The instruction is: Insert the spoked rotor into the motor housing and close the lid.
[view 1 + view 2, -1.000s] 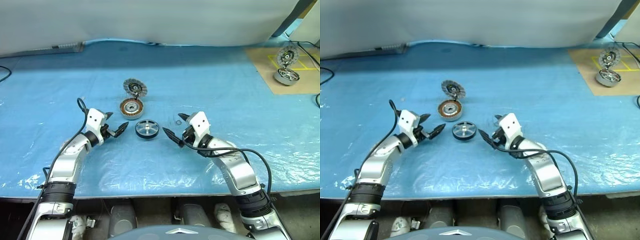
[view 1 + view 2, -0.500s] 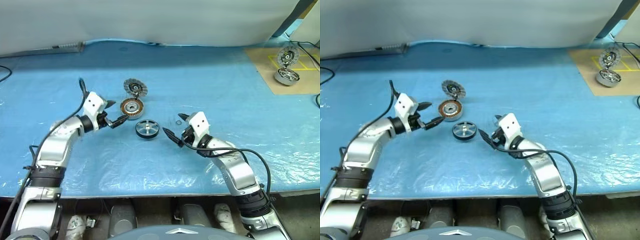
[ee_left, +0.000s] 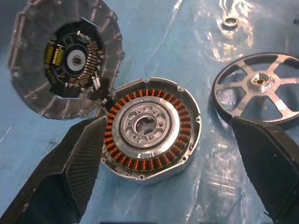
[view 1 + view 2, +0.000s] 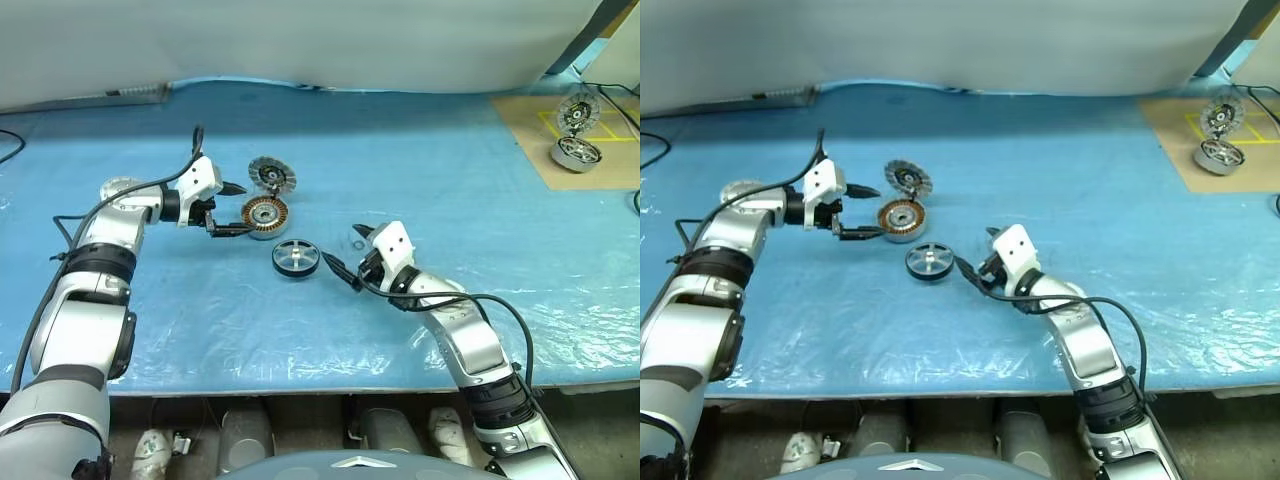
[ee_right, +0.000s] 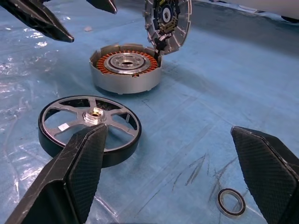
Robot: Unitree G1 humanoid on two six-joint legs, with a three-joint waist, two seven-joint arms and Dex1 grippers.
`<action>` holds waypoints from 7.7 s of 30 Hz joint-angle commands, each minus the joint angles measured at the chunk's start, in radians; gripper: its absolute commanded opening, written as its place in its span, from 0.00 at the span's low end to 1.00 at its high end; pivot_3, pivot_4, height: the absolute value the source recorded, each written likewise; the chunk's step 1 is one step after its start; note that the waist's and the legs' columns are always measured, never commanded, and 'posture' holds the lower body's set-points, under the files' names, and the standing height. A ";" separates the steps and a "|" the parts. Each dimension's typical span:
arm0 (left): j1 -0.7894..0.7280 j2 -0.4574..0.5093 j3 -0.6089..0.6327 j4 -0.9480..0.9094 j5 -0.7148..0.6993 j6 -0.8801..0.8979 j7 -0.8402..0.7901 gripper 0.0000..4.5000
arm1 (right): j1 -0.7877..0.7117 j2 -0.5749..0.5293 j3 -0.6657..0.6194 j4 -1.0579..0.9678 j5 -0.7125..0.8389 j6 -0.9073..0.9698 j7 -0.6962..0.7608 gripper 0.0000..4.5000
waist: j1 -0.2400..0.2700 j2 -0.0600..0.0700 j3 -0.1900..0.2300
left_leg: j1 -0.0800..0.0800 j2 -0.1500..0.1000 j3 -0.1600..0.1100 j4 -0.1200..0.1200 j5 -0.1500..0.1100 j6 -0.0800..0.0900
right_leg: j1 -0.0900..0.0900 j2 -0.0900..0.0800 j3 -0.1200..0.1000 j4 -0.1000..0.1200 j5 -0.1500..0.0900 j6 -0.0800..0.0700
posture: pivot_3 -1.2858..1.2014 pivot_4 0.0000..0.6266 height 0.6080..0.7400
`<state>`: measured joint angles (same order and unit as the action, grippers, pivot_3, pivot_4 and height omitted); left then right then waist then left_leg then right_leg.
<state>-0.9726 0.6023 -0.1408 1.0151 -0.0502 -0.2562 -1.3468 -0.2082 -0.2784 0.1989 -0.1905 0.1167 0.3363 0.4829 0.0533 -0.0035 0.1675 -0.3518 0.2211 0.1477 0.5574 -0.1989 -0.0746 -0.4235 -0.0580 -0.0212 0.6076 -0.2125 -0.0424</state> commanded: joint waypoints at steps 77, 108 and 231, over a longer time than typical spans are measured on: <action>-0.282 -0.160 -0.065 0.326 0.368 -0.121 0.060 1.00 | 0.087 0.067 0.005 -0.070 -0.057 -0.047 -0.120 0.99 | 0.044 -0.006 0.004 | 0.000 0.000 -0.001 0.000 0.000 0.000 | 0.001 -0.001 -0.001 0.000 0.001 0.001 | 0.52 0.24 1.00; -0.234 -0.199 -0.153 0.343 0.487 -0.138 0.229 1.00 | 0.125 0.075 0.000 -0.097 -0.069 -0.038 -0.148 0.99 | 0.043 -0.007 0.004 | 0.002 0.000 -0.001 0.000 0.000 0.000 | 0.004 -0.001 -0.001 0.000 0.001 0.001 | 0.52 0.24 1.00; -0.463 -0.572 -0.194 0.341 0.498 0.224 0.217 1.00 | 0.159 0.078 -0.036 -0.082 -0.076 -0.067 -0.182 1.00 | 0.049 -0.011 0.017 | 0.001 -0.004 -0.002 -0.002 0.000 0.000 | 0.004 -0.003 -0.001 -0.002 0.001 0.002 | 0.52 0.24 1.00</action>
<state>-1.4062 0.0223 -0.3547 1.3707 0.4705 -0.0340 -1.1266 -0.0397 -0.2000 0.1699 -0.2564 0.0373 0.2916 0.2963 0.1018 -0.0149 0.1841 -0.3511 0.2171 0.1458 0.5552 -0.1988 -0.0744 -0.4191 -0.0610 -0.0219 0.6053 -0.2114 -0.0404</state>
